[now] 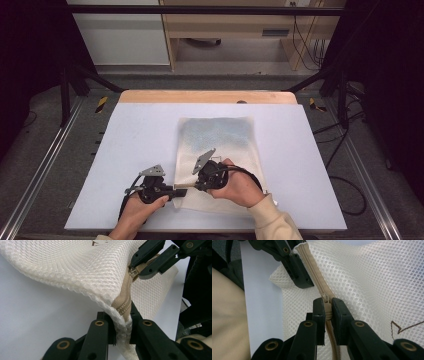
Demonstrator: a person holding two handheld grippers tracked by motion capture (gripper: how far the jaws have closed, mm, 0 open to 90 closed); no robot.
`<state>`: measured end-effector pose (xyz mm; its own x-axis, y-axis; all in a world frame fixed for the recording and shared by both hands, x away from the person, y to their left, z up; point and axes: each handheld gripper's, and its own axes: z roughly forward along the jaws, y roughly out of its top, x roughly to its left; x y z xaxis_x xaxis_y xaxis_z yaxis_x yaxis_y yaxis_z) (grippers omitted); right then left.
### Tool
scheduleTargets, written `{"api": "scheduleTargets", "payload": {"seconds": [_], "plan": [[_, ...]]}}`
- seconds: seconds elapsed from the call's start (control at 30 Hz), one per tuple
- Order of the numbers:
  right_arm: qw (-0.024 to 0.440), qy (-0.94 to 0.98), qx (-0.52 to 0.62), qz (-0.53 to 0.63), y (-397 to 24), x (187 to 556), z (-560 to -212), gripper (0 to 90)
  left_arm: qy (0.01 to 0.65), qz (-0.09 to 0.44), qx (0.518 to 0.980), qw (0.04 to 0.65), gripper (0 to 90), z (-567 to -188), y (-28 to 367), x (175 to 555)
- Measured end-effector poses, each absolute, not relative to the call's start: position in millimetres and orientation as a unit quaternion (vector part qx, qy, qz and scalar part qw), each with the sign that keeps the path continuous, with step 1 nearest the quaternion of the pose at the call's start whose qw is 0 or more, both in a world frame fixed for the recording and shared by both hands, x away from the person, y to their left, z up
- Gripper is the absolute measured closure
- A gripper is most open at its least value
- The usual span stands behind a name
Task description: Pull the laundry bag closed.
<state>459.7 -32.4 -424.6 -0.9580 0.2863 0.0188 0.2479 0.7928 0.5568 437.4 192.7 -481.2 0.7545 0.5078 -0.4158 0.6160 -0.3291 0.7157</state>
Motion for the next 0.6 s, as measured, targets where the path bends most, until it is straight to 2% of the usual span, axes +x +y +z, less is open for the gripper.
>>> {"api": "scheduleTargets", "payload": {"seconds": [0.6], "plan": [[0.035,0.945,0.147,0.289,-40.5,458.7,-424.2,81.9,0.344,-0.058,0.813,0.467,82.8,-480.7,192.8,437.4]]}}
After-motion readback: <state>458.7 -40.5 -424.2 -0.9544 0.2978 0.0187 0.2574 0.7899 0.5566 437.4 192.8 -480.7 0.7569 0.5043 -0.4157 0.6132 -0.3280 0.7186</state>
